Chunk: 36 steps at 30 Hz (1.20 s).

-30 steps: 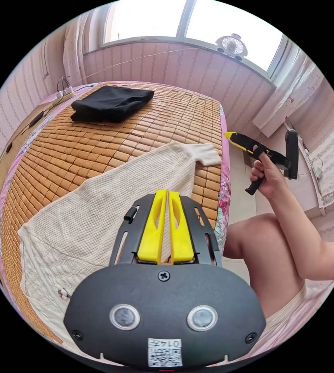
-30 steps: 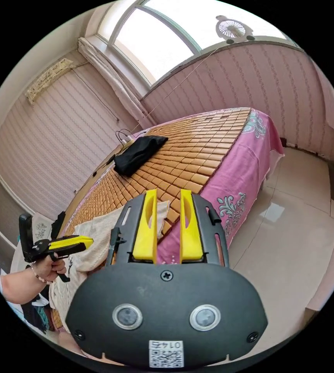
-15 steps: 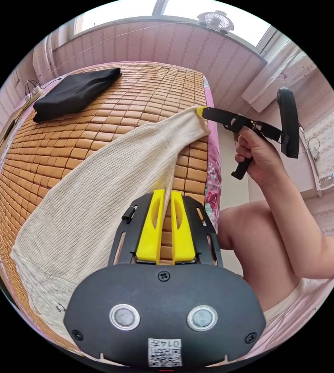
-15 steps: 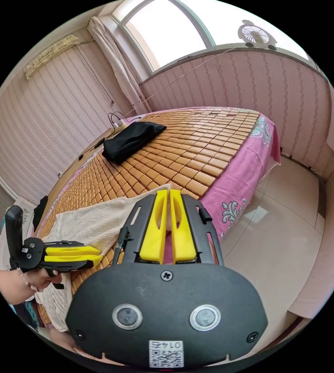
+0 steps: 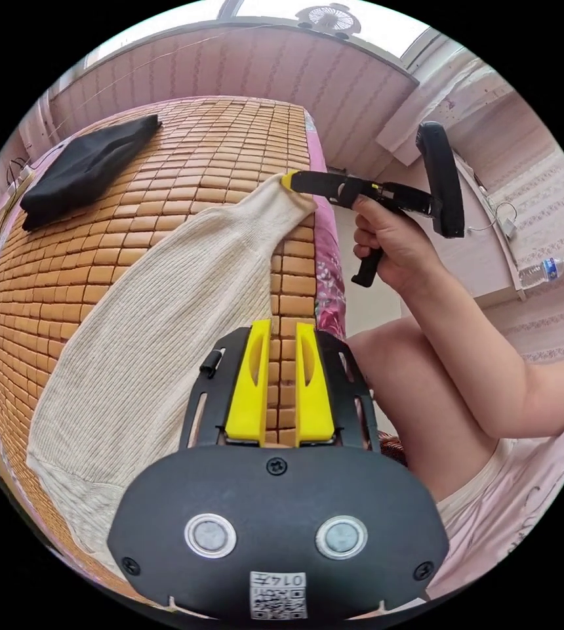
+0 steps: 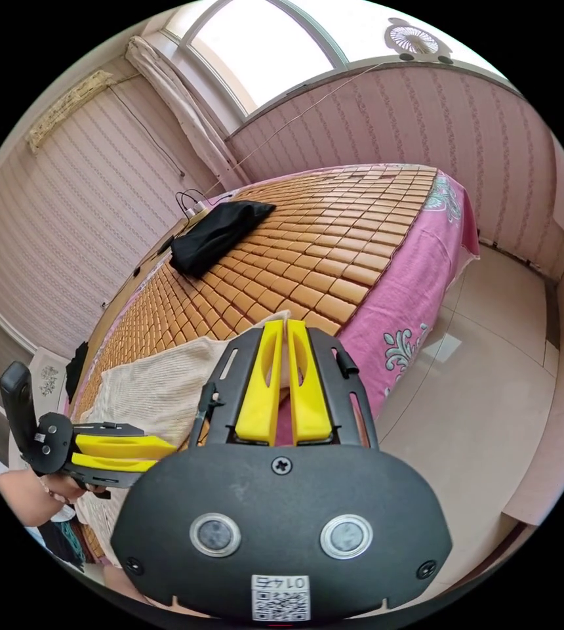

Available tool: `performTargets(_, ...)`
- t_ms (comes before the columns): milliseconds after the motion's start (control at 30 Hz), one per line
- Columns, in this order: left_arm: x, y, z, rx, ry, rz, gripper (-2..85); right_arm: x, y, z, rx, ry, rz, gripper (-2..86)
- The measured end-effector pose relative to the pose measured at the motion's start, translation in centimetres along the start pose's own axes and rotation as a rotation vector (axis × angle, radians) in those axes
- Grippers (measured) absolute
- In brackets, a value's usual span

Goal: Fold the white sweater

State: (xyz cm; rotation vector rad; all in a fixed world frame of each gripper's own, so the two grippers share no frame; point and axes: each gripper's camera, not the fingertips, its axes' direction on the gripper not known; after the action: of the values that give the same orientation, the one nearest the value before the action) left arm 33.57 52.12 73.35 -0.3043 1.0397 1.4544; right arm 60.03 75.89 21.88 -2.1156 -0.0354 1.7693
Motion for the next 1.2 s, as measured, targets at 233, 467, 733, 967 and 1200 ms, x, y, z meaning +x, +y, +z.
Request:
performTargets(233,-0.5,-2.0,-3.8,0.133,-0.077,-0.076,-0.1,0.1,0.3,0.8,0.013,-0.028,0.027,0.5)
performTargets(467,1.5,-3.5,-3.5,0.060,-0.074,-0.068,-0.9,-0.9,1.1,2.2,-0.008,-0.017,0.005,0.5)
performTargets(733,2.1,-5.9,-9.1,0.061,-0.124,-0.113,-0.9,-2.4,2.9,3.8,-0.006,-0.021,0.022,0.6)
performTargets(967,2.4,-7.2,-16.5,0.086,-0.039,-0.161,-1.0,-5.6,5.4,5.1,0.057,0.027,0.076,1.8)
performTargets(1200,6.0,2.3,-30.9,0.231,0.144,-0.262,-1.0,-9.7,9.8,4.8,0.206,0.073,0.067,6.6)
